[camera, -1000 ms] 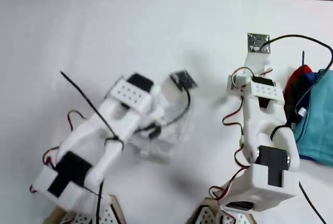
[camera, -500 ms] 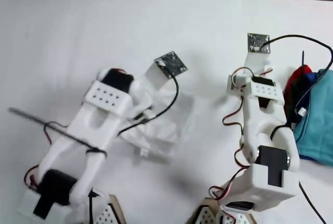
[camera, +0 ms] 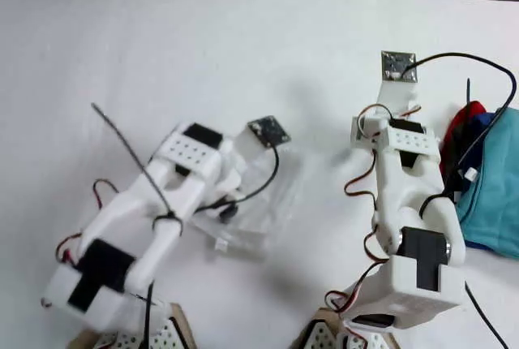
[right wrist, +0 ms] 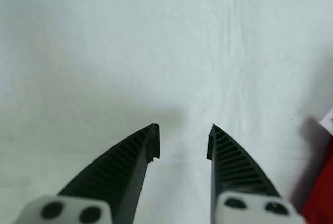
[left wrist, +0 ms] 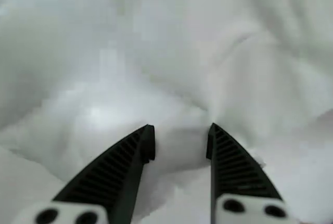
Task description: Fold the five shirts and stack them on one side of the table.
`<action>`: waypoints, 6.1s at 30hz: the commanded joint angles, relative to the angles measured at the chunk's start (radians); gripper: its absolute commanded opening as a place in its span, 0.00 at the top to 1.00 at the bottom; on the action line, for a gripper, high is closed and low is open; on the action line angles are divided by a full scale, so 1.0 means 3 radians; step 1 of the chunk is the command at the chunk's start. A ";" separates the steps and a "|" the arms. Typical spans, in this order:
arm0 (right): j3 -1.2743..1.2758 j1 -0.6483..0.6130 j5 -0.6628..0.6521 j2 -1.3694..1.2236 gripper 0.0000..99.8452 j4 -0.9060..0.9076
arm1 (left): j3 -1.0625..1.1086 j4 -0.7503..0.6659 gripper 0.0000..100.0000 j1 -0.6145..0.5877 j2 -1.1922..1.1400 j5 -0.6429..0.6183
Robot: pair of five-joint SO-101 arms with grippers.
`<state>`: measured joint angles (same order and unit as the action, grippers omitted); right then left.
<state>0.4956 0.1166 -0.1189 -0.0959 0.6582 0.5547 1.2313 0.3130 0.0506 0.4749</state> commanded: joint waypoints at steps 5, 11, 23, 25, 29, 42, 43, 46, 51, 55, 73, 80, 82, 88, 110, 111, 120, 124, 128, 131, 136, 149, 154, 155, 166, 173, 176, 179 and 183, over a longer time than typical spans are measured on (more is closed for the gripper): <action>-0.0138 -0.0049 -0.0051 0.0054 0.83 -0.0043 | 0.0294 -0.0020 0.81 0.0056 0.0655 0.0046; -0.0542 -0.0350 -0.0931 0.0043 0.76 0.0591 | -0.0504 0.0041 0.81 0.0041 0.0650 0.0026; -0.1560 -0.1522 -0.2107 0.0038 0.75 0.1670 | -0.1849 0.0747 0.81 -0.1708 0.0650 -0.0113; -0.1611 -0.1726 -0.2158 0.0033 0.75 0.1706 | -0.1864 0.0742 0.81 -0.2102 0.0660 -0.0118; -0.1765 -0.2084 -0.2143 -0.0161 0.75 0.1844 | -0.1844 0.0680 0.81 -0.2782 0.0644 -0.0097; -0.2961 -0.2330 -0.2076 -0.1568 0.70 0.2335 | -0.1844 0.0547 0.81 -0.3728 0.0389 0.0353; -0.3074 -0.2330 -0.2076 -0.1639 0.70 0.2432 | -0.1849 0.0532 0.81 -0.3764 0.0302 0.0353; -0.3365 -0.2325 -0.2076 -0.1793 0.70 0.2703 | -0.1864 0.0501 0.81 -0.3836 0.0041 0.0353; -0.3964 -0.2181 -0.2056 -0.1767 0.70 0.2964 | -0.1736 0.0839 0.81 -0.3422 -0.0292 0.0593; -0.3969 -0.2033 -0.2036 -0.1910 0.70 0.2984 | -0.1629 0.0962 0.81 -0.2787 -0.0327 0.0639; -0.4276 -0.0703 -0.1632 -0.2217 0.70 0.2877 | -0.1634 0.1606 0.81 -0.0839 -0.0015 0.0378; -0.4271 -0.0703 -0.1632 -0.2197 0.70 0.2892 | -0.0754 0.0706 0.81 -0.0726 0.0010 0.0404; -0.4271 -0.0703 -0.1632 -0.2202 0.70 0.2892 | -0.0483 0.0511 0.81 -0.0726 0.0015 0.0404; -0.4271 -0.0749 -0.1632 -0.2217 0.70 0.2877 | -0.0238 0.0511 0.81 -0.0726 0.0036 0.0399; -0.4245 -0.0800 -0.1611 -0.2217 0.70 0.2851 | -0.0320 0.0440 0.81 -0.0716 0.0941 0.0445; -0.4245 -0.0800 -0.1611 -0.2217 0.70 0.2851 | -0.0248 0.0394 0.81 -0.0711 0.0895 0.0445; -0.4271 -0.0800 -0.1616 -0.2212 0.70 0.2856 | 0.0417 0.0092 0.81 -0.0701 0.0583 0.0465; -0.4271 -0.0800 -0.1621 -0.2212 0.70 0.2841 | 0.0591 0.0102 0.81 -0.0706 0.0583 0.0476; -0.4271 -0.0806 -0.1626 -0.2217 0.70 0.2836 | 0.0570 -0.0005 0.81 -0.0706 0.0583 0.0476; -0.4271 -0.0836 -0.1632 -0.2217 0.70 0.2836 | 0.0391 -0.0097 0.81 -0.0706 0.0568 0.0450; -0.4312 -0.1061 -0.1616 -0.2176 0.70 0.2943 | -0.0427 0.0245 0.81 -0.0798 0.0578 0.0363; -0.4557 -0.1905 -0.1519 -0.2166 0.63 0.3010 | -0.1910 0.0987 0.81 -0.2578 0.0568 0.0338; -0.4577 -0.2248 -0.1933 -0.2151 0.63 0.3337 | -0.1895 0.0977 0.81 -0.3345 0.0552 0.0465; -0.4577 -0.2299 -0.2025 -0.2140 0.63 0.3373 | -0.1895 0.0977 0.81 -0.3432 0.0552 0.0542; -0.4419 -0.2539 -0.2378 -0.2161 0.63 0.3552 | -0.1895 0.0972 0.81 -0.3841 0.0552 0.0849; -0.3974 -0.2544 -0.2644 -0.2166 0.63 0.3511 | -0.1895 0.0972 0.81 -0.3872 0.0552 0.0854; -0.3826 -0.2422 -0.2757 -0.2166 0.63 0.3296 | -0.1895 0.0987 0.81 -0.3872 0.0552 0.0849; -0.3780 -0.2325 -0.2926 -0.2263 0.63 0.3250 | -0.1895 0.0997 0.81 -0.3872 0.0552 0.0849; -0.3780 -0.2294 -0.3089 -0.2560 0.63 0.3261 | -0.1895 0.1002 0.81 -0.3872 0.0563 0.0834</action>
<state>-0.6383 -0.5861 -1.0150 -0.8416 1.6372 0.0315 1.5259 -0.8393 0.2148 0.7219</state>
